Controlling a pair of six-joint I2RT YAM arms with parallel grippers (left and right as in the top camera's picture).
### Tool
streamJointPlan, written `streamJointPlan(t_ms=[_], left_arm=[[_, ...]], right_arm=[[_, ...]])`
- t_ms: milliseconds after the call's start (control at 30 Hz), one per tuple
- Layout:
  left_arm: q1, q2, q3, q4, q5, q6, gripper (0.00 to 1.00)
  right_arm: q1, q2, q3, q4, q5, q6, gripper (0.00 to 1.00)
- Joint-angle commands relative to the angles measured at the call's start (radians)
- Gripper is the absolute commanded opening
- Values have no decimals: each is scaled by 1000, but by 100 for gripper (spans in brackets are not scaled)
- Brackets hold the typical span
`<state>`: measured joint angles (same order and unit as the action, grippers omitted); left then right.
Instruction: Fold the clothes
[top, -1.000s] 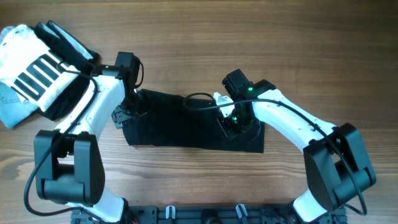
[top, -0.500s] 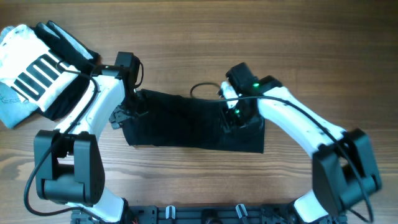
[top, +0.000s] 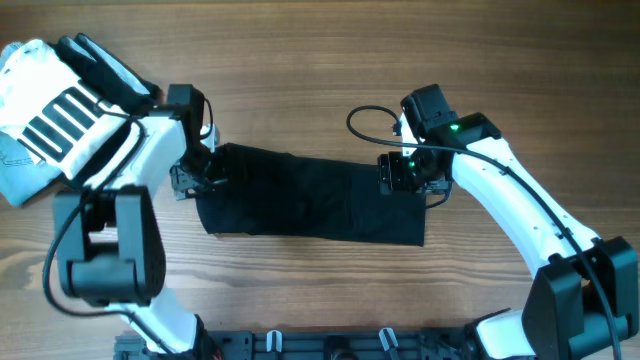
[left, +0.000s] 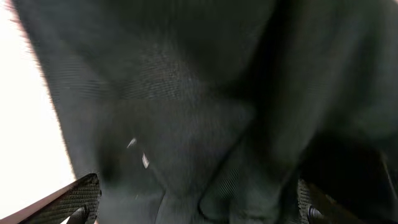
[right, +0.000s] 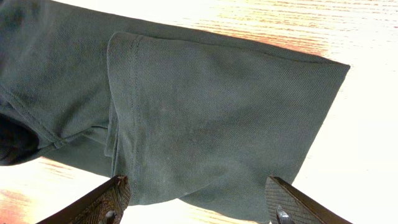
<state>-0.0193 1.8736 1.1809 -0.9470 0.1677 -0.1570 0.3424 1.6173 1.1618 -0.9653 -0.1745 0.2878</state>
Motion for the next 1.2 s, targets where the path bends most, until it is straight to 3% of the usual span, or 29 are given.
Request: streamJointPlan(t_ms=[0,100,133,233,267,533,700,867,1167], left_arm=[[2,68,-44,18,31,38,99],[-8,93,-51,20,46,38,86],[-13,93,-51,21,46,38,74],[-18,93,-51,26,45,38,12],[-13,92,-47,27,45,38,5],[184,50,222,-144,-6,17,4],[242,42,442,-371,-12,-11,4],[48,9,470,-496,79,-24,4],[-421,23,470,-375,-28,-173,8]], right_arm=[[1,-9,16,-4,22,10,75],[0,-9,16,-3,25,11,75],[0,-9,16,-3,31,11,75],[0,-9,16,-5,75,37,74],[-6,-9,16,-5,75,37,74],[-156,-9,16,-27,123,26,74],[-267,-9,16,-26,123,-41,74],[-298,-9,16,-20,122,-53,75],[-298,-9,16,-35,112,-77,75]])
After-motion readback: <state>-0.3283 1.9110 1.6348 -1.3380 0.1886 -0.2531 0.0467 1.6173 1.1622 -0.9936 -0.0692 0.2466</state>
